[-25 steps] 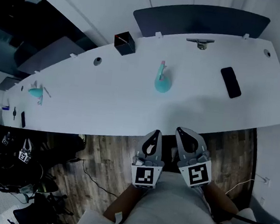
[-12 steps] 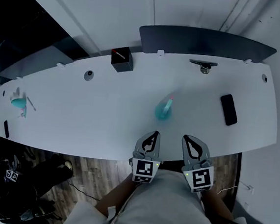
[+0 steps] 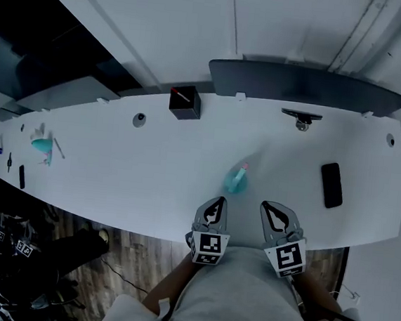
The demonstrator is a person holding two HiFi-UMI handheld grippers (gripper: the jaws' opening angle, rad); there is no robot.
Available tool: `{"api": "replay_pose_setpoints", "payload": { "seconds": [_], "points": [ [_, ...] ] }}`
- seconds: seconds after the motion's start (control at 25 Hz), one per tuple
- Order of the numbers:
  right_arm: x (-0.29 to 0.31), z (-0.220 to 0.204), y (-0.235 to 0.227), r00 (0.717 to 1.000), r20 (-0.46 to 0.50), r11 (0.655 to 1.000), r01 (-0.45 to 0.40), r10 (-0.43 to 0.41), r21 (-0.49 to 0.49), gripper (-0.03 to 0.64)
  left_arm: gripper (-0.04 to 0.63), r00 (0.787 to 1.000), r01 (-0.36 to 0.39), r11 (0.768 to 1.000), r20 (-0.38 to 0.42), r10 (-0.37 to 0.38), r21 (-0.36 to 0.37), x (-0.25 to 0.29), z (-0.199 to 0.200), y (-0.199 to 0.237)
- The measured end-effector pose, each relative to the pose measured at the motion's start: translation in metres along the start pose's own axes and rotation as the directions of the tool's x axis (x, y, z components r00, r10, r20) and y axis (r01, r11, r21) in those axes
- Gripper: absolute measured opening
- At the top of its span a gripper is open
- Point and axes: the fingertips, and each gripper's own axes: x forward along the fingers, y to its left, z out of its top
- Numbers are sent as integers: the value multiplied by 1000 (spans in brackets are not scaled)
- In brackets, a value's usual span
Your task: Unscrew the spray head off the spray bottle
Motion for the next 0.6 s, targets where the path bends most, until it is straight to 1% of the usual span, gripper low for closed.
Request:
{"api": "replay_pose_setpoints", "payload": {
  "seconds": [0.12,0.24,0.28,0.32,0.36,0.48,0.6],
  "points": [
    [4,-1,-5,1000,7,1000,-21,21,0,2,2,999,-17,1000,-34,18,10,8,-4,5],
    [3,-3,-8,1000,11,1000,-20,20,9,1,3,998,16,1000,-59,-15,25,17,-12,-2],
    [3,-3,-9,1000,9,1000,-16,16,11,2,61,996,42,999,-80,-39,30,21,-18,-6],
    [1,-3,-11,1000,8,1000,-10,10,11,2,252,993,70,997,-97,-66,29,26,-22,-11],
    [-1,-3,-12,1000,7,1000,-4,4,9,2,334,991,92,995,-101,-89,26,30,-23,-15],
    [-6,-3,-18,1000,2,1000,18,-18,13,2,391,988,126,991,-96,-121,46,45,-23,-21],
    [-11,-4,-22,999,-5,999,40,-40,27,2,410,987,123,989,-111,-114,81,65,-26,-18]
  ]
}}
